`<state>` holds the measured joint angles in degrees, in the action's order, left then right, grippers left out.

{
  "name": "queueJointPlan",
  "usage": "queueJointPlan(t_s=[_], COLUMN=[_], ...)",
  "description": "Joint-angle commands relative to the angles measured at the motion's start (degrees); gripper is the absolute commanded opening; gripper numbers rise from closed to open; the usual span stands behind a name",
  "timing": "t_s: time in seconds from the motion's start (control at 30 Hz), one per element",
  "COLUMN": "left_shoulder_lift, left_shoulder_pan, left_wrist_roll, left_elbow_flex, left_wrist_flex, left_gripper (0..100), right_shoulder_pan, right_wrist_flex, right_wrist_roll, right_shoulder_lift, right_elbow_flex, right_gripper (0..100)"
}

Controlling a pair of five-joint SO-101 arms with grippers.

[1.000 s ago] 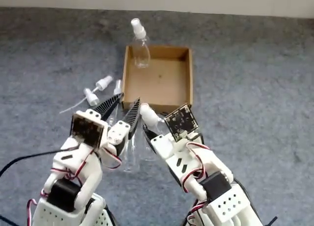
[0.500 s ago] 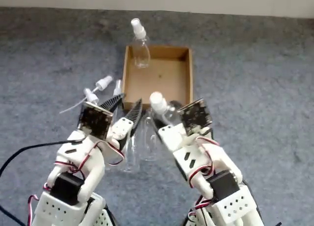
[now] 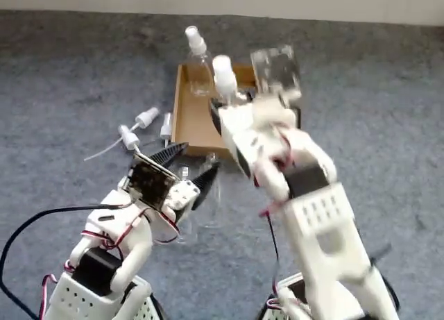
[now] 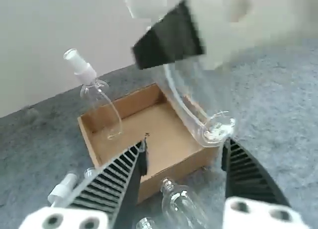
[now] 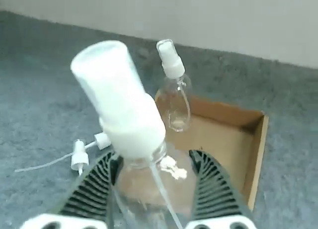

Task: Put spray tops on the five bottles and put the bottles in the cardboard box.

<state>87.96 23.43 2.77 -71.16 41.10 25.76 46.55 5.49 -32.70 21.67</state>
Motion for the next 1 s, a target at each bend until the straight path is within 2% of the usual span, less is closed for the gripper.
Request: queueJointPlan(t_s=[0.0, 0.1, 0.27, 0.43, 0.6, 0.77, 0.97], left_shoulder_lift=[0.48, 0.40, -4.53, -12.97, -17.10, -17.19, -17.19], left_shoulder_pan=[0.92, 0.92, -0.04, -4.26, -4.97, -5.05, -5.14], left_wrist_roll=[0.70, 0.70, 0.79, 0.70, 0.70, 0.70, 0.79], left_elbow_flex=[1.54, 1.27, 1.45, 1.71, 1.80, 1.80, 1.71], left_wrist_flex=[-0.18, -0.18, -0.79, -8.00, -10.46, -10.11, -10.11], left_gripper=[24, 24, 24, 24, 24, 24, 23], right_shoulder_pan=[-0.31, 3.03, 7.43, 7.60, 7.60, 6.20, -4.44], right_wrist_flex=[9.45, 16.04, 24.92, 29.76, 32.31, 31.16, 19.30], right_wrist_roll=[3.43, 3.60, 3.43, 3.34, 3.25, -0.35, -0.62], right_shoulder_lift=[7.16, 9.63, 8.84, 7.08, 4.53, 3.47, 9.27], right_elbow_flex=[-16.48, -23.16, -24.92, -25.10, -25.01, -25.01, -25.01], right_gripper=[0.4, 0.4, 0.4, 0.4, 0.4, 0.4, 0.4])
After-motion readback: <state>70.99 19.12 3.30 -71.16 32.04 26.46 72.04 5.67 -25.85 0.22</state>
